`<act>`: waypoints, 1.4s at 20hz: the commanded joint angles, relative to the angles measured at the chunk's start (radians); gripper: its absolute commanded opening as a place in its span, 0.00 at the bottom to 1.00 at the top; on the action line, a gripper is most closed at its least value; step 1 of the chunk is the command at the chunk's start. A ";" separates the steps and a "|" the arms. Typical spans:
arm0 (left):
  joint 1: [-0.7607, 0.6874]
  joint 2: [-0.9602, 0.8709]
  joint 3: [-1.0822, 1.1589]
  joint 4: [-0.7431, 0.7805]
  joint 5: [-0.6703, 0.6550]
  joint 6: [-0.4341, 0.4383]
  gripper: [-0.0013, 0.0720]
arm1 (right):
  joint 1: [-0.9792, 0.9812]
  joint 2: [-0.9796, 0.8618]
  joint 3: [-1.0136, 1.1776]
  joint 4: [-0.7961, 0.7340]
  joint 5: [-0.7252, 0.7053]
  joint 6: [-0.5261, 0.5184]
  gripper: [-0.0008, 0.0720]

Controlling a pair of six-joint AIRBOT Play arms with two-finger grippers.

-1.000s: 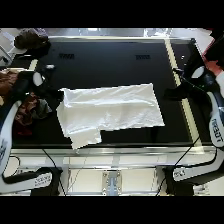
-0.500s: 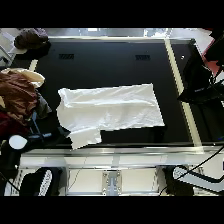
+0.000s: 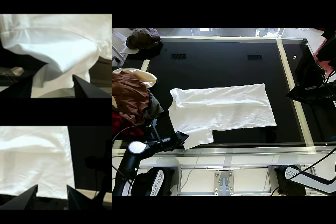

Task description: Fold the shirts.

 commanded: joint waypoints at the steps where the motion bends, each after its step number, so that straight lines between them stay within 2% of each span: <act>1: -0.027 -0.107 -0.005 -0.148 0.080 0.149 0.58 | -0.002 0.012 0.000 0.020 0.003 -0.006 0.57; 2: -0.031 -0.131 -0.005 -0.180 0.078 0.180 0.34 | -0.008 0.029 0.000 0.016 0.004 -0.010 0.57; 3: -0.035 -0.143 -0.005 -0.193 0.078 0.198 0.03 | -0.023 0.050 -0.002 0.008 0.003 -0.011 0.57; 5: -0.035 -0.137 -0.003 -0.197 0.078 0.200 0.03 | -0.095 0.114 -0.052 -0.024 0.000 -0.011 0.57; 7: -0.035 -0.131 -0.003 -0.197 0.077 0.200 0.03 | -0.216 0.193 -0.230 0.001 -0.025 -0.007 0.57; 9: -0.035 -0.129 -0.003 -0.209 0.077 0.200 0.03 | -0.351 0.242 -0.498 0.154 -0.108 0.022 0.58; 11: -0.035 -0.127 -0.003 -0.211 0.077 0.200 0.03 | -0.433 0.215 -0.700 0.332 -0.140 -0.017 0.58; 13: -0.035 -0.127 -0.003 -0.211 0.068 0.200 0.03 | -0.428 0.151 -0.786 0.397 -0.158 -0.093 0.58; 18: -0.035 -0.127 -0.003 -0.211 0.038 0.200 0.03 | -0.284 -0.023 -0.802 0.445 -0.251 -0.118 0.58; 22: -0.035 -0.127 -0.003 -0.211 0.032 0.200 0.03 | -0.179 -0.033 -0.802 0.519 -0.386 -0.117 0.57; 24: -0.035 -0.127 -0.003 -0.211 0.032 0.200 0.03 | -0.137 -0.033 -0.802 0.545 -0.452 -0.116 0.47; 26: -0.035 -0.127 -0.003 -0.211 0.032 0.200 0.03 | -0.108 -0.033 -0.802 0.581 -0.493 -0.113 0.42; 28: -0.035 -0.127 -0.001 -0.211 0.019 0.200 0.03 | -0.105 -0.031 -0.799 0.621 -0.459 -0.123 0.04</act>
